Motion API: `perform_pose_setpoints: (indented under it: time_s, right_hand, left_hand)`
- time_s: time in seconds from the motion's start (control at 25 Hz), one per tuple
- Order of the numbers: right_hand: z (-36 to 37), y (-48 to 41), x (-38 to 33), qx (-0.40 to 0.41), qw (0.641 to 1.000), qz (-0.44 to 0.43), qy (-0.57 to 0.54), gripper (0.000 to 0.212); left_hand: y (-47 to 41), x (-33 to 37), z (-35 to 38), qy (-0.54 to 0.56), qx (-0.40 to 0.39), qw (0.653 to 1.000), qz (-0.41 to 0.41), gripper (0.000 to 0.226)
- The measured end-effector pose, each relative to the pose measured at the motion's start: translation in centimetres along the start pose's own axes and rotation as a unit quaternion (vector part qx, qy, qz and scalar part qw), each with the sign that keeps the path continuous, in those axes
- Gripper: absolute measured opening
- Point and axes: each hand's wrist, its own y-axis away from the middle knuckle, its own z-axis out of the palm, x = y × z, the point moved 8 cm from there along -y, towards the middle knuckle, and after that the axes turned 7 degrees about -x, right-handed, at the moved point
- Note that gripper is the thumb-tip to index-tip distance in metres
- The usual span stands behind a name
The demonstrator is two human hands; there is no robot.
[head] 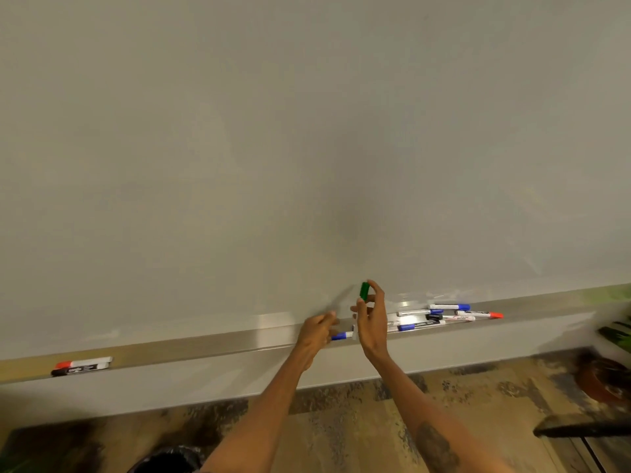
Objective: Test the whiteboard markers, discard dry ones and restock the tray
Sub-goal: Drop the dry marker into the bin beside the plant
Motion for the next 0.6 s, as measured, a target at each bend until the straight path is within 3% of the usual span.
perform_pose_setpoints:
  time_s: [0.12,0.4,0.6]
  right_hand:
    - [4.0,1.7,-2.4,-0.077,0.996,-0.051,0.006,0.046]
    - [11.0,4.1,-7.6,-0.160,0.983,-0.084,-0.002,0.017]
    - [14.6,4.9,-10.2,-0.188,0.977,-0.100,0.032,0.028]
  left_hand:
    - [2.1,2.8,-2.4,0.063,0.030,0.993,0.099,0.038]
    - [6.4,5.7,-9.0,0.161,0.090,0.961,0.206,0.027]
    - [9.2,7.4,-11.9,0.176,0.098,0.945,0.258,0.024]
